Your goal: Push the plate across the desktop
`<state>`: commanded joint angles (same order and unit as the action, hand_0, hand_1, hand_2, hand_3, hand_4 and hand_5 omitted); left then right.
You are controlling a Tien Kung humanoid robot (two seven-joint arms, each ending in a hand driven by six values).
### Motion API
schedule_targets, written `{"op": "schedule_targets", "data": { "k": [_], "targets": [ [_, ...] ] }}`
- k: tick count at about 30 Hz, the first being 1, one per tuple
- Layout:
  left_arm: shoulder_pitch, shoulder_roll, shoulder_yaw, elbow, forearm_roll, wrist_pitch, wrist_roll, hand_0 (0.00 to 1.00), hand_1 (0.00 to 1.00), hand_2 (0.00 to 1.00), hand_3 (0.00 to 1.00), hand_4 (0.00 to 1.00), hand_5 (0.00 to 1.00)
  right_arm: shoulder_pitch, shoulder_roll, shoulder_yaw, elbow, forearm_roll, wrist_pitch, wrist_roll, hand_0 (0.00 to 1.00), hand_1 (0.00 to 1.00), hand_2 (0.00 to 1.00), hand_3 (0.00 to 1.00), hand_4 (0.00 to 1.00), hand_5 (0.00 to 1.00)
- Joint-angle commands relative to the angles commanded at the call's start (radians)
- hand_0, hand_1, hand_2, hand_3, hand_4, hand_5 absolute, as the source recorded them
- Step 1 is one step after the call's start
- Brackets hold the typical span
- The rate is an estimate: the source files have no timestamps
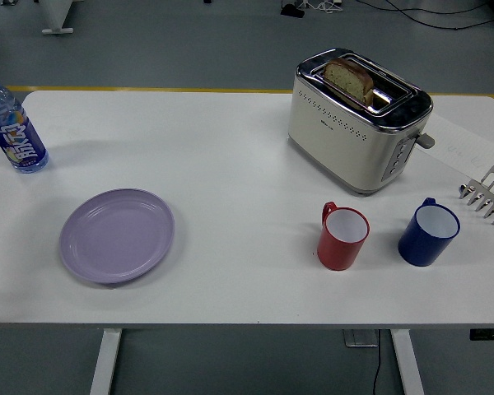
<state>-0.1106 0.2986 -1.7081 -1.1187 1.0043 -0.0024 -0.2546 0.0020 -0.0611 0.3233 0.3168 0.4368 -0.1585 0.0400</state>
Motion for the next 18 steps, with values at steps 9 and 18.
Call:
{"op": "schedule_targets", "data": {
  "k": [9,18],
  "targets": [
    [-0.001,0.008,0.016,0.026,0.005,0.026,-0.080,0.782,0.836,0.848,0.789,0.527,0.998,0.003,-0.001,-0.003,0.001,0.001,0.001,0.000,0.720,0.684,0.801,0.734,0.512,0.549],
    [0.004,-0.001,0.048,0.047,0.003,0.027,-0.098,0.837,0.861,0.865,0.799,0.523,0.998,0.010,0.000,0.005,0.000,-0.015,0.000,-0.004,0.720,0.683,0.799,0.734,0.513,0.550]
  ]
}}
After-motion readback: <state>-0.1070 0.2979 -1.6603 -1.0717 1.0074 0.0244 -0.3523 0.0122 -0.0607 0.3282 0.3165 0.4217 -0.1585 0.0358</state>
